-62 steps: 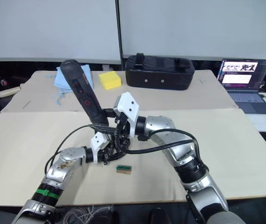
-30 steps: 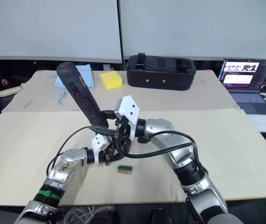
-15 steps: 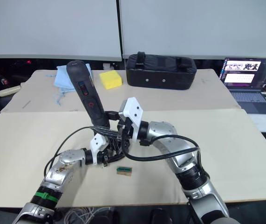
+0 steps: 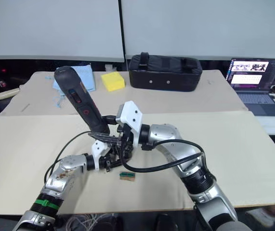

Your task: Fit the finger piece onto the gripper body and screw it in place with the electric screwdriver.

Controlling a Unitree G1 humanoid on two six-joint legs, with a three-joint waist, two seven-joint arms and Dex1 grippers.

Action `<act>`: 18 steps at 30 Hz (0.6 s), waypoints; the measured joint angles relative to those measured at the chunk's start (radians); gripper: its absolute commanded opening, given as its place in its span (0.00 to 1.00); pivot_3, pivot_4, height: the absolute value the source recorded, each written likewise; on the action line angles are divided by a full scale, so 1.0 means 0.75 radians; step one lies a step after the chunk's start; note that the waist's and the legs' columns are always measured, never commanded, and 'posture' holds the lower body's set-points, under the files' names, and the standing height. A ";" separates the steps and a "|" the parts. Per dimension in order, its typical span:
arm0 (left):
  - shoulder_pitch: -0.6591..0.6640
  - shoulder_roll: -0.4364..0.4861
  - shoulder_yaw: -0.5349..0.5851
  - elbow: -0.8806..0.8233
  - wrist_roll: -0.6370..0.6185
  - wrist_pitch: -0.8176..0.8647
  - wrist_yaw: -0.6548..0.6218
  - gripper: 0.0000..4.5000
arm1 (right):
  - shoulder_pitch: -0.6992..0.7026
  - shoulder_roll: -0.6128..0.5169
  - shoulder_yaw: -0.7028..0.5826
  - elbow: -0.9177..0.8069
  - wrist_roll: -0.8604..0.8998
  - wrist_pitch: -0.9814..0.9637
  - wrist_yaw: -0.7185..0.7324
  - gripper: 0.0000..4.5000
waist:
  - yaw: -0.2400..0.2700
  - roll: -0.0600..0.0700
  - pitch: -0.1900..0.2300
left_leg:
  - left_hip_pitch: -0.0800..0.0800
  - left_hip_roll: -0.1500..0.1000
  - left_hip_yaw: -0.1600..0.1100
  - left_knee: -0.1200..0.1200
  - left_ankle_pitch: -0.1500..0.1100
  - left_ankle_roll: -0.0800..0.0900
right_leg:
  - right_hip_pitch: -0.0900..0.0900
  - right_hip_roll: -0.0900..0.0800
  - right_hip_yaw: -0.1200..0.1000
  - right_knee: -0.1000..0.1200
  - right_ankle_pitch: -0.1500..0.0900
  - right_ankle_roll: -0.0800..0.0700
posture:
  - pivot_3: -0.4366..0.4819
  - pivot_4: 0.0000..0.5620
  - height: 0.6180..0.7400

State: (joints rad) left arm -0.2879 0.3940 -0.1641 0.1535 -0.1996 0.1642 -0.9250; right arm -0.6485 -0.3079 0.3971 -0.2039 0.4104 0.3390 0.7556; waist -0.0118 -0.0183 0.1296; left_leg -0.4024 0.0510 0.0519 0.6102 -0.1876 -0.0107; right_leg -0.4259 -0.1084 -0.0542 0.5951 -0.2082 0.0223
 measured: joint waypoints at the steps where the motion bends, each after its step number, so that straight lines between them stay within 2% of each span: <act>1: -0.001 0.003 -0.003 0.001 0.002 -0.012 -0.003 0.51 | -0.006 0.000 0.006 0.000 0.000 0.000 0.000 0.43 | 0.000 -0.001 0.001 | -0.002 0.000 0.000 0.000 0.000 0.000 | 0.000 0.000 -0.001 0.000 0.000 0.000 | 0.48 0.27 1.00; 18: -0.010 -0.008 -0.018 0.001 0.007 -0.023 0.011 0.51 | 0.003 -0.001 0.002 0.000 0.000 -0.006 0.010 0.43 | 0.015 -0.006 0.007 | -0.004 0.000 0.001 0.002 0.000 0.000 | 0.000 0.000 -0.008 -0.001 0.000 0.000 | 0.48 0.27 1.00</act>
State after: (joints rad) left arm -0.2954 0.3880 -0.1779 0.1546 -0.1941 0.1472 -0.9167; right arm -0.6466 -0.3084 0.3986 -0.2037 0.4104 0.3346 0.7635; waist -0.0002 -0.0227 0.1346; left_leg -0.4053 0.0512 0.0527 0.6118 -0.1875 -0.0105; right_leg -0.4262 -0.1085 -0.0599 0.5947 -0.2082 0.0220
